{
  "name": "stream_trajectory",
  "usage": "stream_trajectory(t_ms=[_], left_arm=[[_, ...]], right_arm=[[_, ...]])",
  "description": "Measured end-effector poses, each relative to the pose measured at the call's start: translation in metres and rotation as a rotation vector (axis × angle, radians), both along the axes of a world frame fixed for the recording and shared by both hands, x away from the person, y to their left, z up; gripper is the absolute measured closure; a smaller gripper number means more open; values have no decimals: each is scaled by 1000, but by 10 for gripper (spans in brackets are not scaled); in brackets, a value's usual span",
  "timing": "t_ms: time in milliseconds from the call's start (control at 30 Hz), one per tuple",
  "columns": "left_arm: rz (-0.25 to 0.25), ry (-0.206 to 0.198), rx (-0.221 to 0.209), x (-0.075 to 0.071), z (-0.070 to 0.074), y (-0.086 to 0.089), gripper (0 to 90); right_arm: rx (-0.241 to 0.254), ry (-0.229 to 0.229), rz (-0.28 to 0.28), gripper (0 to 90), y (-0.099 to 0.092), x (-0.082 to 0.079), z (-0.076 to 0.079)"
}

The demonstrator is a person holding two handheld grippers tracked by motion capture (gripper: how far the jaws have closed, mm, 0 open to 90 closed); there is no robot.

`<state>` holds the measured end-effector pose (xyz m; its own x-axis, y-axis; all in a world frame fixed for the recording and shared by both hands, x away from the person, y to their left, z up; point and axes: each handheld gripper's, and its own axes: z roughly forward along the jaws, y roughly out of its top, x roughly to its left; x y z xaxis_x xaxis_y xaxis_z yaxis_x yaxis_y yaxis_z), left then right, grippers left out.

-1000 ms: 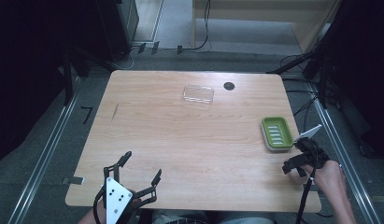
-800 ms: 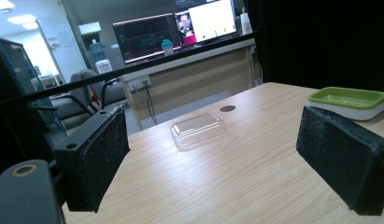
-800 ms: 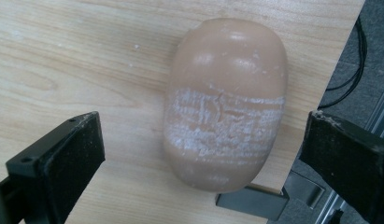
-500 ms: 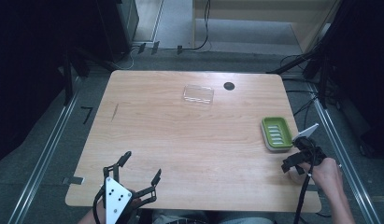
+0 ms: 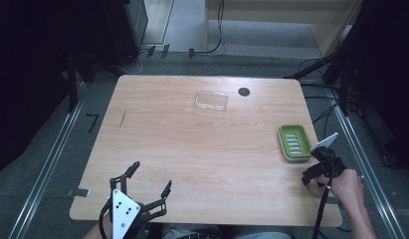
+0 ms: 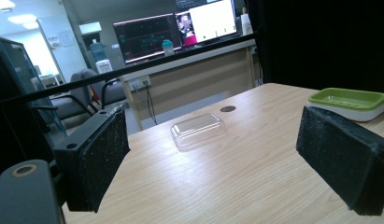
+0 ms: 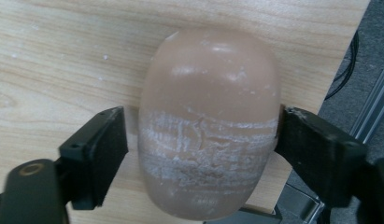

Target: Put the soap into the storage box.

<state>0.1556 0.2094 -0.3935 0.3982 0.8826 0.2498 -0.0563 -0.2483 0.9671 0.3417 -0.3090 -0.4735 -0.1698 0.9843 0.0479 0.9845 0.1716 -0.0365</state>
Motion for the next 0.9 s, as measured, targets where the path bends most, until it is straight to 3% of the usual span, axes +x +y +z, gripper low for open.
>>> stream_trajectory(t_ms=[567, 900], left_arm=[[0, -1, -2, 0, 0, 0, 99], [0, -4, 3, -1, 0, 0, 99]], right_arm=[[-34, -14, -23, 325, 2, -2, 0], [-34, -33, -40, 335, 2, -5, 0]])
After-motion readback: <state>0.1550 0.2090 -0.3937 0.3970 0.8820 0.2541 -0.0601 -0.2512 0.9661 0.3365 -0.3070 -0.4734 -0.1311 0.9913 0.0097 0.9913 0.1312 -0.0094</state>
